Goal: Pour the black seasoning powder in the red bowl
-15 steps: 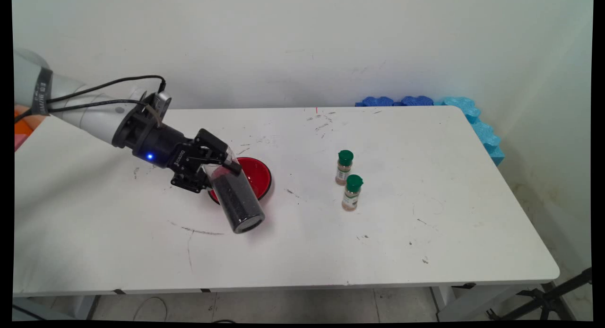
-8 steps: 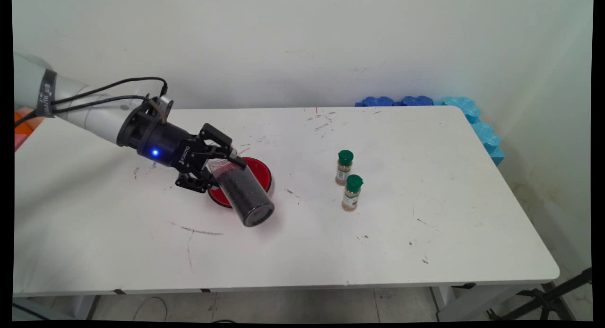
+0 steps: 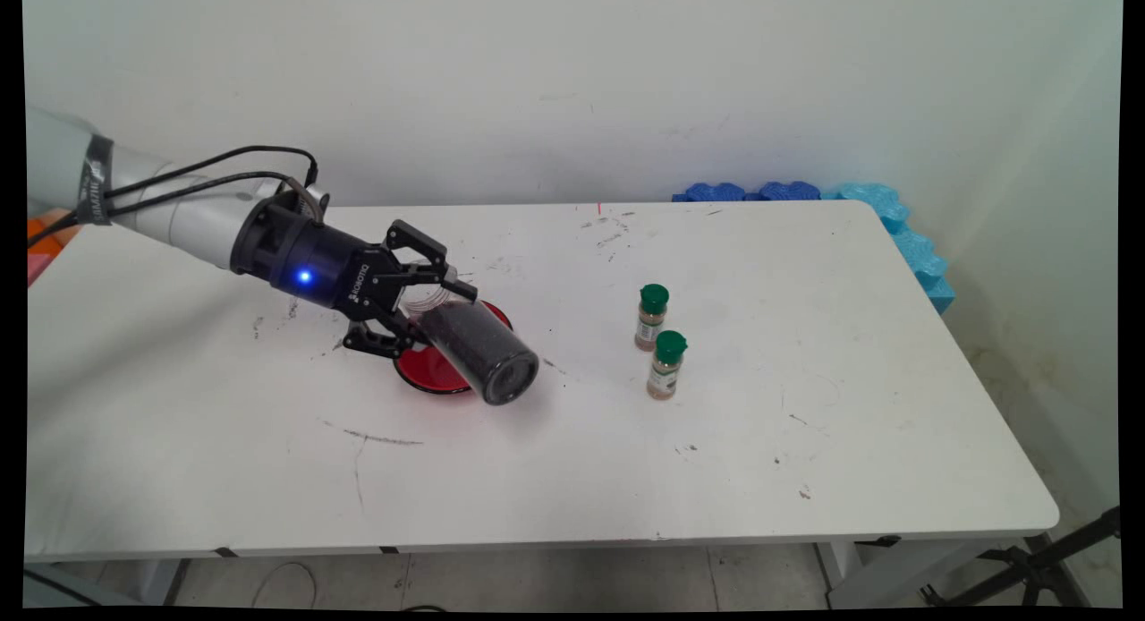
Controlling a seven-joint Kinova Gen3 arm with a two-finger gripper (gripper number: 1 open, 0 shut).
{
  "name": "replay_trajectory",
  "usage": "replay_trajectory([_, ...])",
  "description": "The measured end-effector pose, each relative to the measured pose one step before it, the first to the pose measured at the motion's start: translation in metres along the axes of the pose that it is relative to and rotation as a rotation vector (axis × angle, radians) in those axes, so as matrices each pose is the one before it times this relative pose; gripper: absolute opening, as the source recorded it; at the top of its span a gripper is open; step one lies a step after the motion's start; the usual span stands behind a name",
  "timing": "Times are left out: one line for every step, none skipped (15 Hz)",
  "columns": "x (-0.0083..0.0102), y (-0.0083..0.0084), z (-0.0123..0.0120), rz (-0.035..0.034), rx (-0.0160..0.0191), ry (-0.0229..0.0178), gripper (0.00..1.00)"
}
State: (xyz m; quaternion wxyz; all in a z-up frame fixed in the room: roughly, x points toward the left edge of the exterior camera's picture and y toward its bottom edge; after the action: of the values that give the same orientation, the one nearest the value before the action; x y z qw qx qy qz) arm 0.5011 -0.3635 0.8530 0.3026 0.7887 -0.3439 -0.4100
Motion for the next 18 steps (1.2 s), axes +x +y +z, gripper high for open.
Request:
replay_trajectory([-0.00002, 0.00010, 0.00040, -0.01425, -0.00671, -0.00023, 0.00])
replay_trajectory([-0.00002, -0.00002, 0.00026, -0.01400, -0.00671, 0.00014, 0.00])
replay_trajectory([-0.00008, 0.00005, 0.00035, -0.01794, -0.00857, 0.00005, 0.00])
replay_trajectory([-0.00008, 0.00021, 0.00036, -0.01525, -0.00766, -0.00025, 0.00])
replay_trajectory([-0.00015, 0.00006, 0.00015, -0.01255, -0.00659, 0.00018, 0.00])
replay_trajectory([-0.00008, 0.00035, 0.00030, -0.01379, -0.00760, -0.00027, 0.00])
replay_trajectory([-0.00021, 0.00027, 0.00044, -0.01095, -0.00638, -0.00066, 0.00])
replay_trajectory([-0.00032, 0.00022, 0.00044, -0.01179, -0.00714, -0.00099, 0.00])
replay_trajectory([-0.00036, 0.00023, 0.00045, -0.01090, -0.00678, -0.00139, 0.00])
replay_trajectory([-0.00023, 0.00019, 0.00041, -0.01102, -0.00674, -0.00078, 0.00])
replay_trajectory([-0.00046, -0.00015, 0.00013, -0.00886, -0.00501, -0.00118, 0.00])
replay_trajectory([-0.00041, -0.00007, 0.00022, -0.00795, -0.00441, -0.00145, 0.00])
replay_trajectory([-0.00070, -0.00013, 0.00039, -0.01040, -0.00501, -0.00256, 0.00])
replay_trajectory([-0.00051, -0.00020, 0.00013, -0.00806, -0.00419, -0.00114, 0.00])
replay_trajectory([-0.00030, -0.00013, 0.00015, -0.00541, -0.00262, -0.00080, 0.00])
replay_trajectory([-0.00044, -0.00002, 0.00029, -0.00728, -0.00366, -0.00141, 0.00])
replay_trajectory([-0.00027, -0.00003, 0.00011, -0.00457, -0.00249, -0.00080, 0.00])
replay_trajectory([-0.00037, -0.00010, 0.00026, -0.00730, -0.00294, -0.00095, 0.00])
